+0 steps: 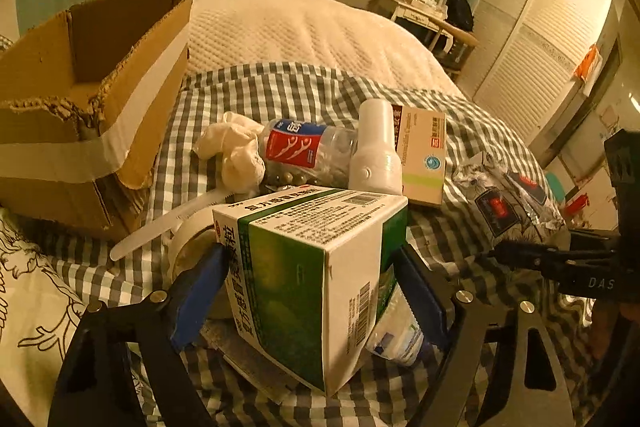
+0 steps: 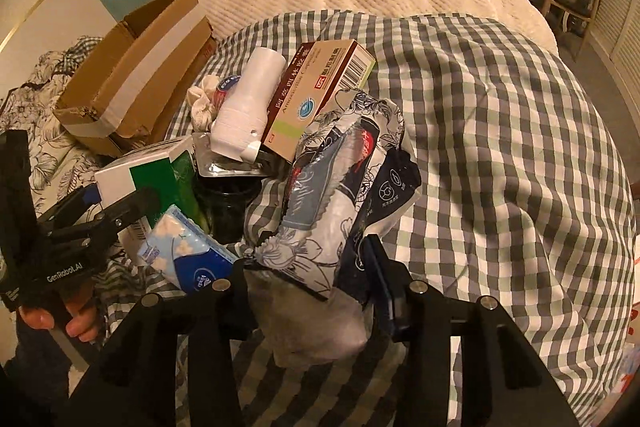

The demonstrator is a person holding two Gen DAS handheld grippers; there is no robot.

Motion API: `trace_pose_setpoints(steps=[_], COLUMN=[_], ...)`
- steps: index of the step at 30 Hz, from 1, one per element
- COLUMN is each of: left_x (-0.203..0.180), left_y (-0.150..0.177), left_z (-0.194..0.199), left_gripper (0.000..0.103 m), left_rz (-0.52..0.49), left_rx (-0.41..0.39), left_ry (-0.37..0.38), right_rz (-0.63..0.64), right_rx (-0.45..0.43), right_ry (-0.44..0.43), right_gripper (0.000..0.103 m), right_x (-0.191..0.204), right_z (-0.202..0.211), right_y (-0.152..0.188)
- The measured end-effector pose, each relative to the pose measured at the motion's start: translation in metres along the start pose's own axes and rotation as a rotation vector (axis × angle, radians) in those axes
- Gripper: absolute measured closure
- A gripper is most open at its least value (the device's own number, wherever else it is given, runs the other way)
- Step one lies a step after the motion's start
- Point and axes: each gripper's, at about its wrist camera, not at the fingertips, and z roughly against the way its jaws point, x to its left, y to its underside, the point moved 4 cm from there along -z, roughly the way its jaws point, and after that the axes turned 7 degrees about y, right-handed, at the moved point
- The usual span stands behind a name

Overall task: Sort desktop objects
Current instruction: 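Lower the left gripper onto the white-and-green medicine box and close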

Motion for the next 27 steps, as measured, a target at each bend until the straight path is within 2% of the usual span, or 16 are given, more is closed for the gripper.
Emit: trace_pose_setpoints(steps=[6,12,17,19,20,21,23,24,27], left_x=[-0.011,-0.014,-0.015,-0.016,-0.017,-0.017,-0.014,-0.013,-0.015], left_y=[-0.002,-0.004,-0.007,-0.007,-0.006,-0.005,-0.002,0.0,0.002], left_z=[0.01,0.017,0.018,0.016,0.015,0.013,0.007,0.004,-0.002], left_gripper=[0.033,0.047,0.051,0.048,0.041,0.028,0.009,0.003,0.003], left_rz=[-0.078,-0.131,-0.147,-0.149,-0.151,-0.14,-0.135,-0.135,-0.141], left_rx=[-0.051,-0.092,-0.099,-0.092,-0.088,-0.082,-0.054,-0.044,-0.017], left_ry=[-0.053,-0.084,-0.1,-0.12,-0.13,-0.149,-0.198,-0.212,-0.222], right_rz=[0.003,0.001,0.021,0.029,0.032,0.035,0.038,0.038,0.039], right_rx=[-0.01,-0.082,-0.118,-0.12,-0.117,-0.114,-0.109,-0.107,-0.108], right_ry=[0.005,0.024,0.042,0.047,0.048,0.048,0.053,0.054,0.057], right_gripper=[0.059,0.062,0.062,0.062,0.062,0.062,0.062,0.062,0.062], right_x=[0.0,-0.001,0.002,0.003,0.004,0.003,0.005,0.005,0.005], right_z=[0.001,0.018,0.028,0.028,0.028,0.028,0.026,0.025,0.025], right_y=[0.001,-0.001,-0.002,-0.002,-0.003,-0.002,-0.003,-0.002,-0.002])
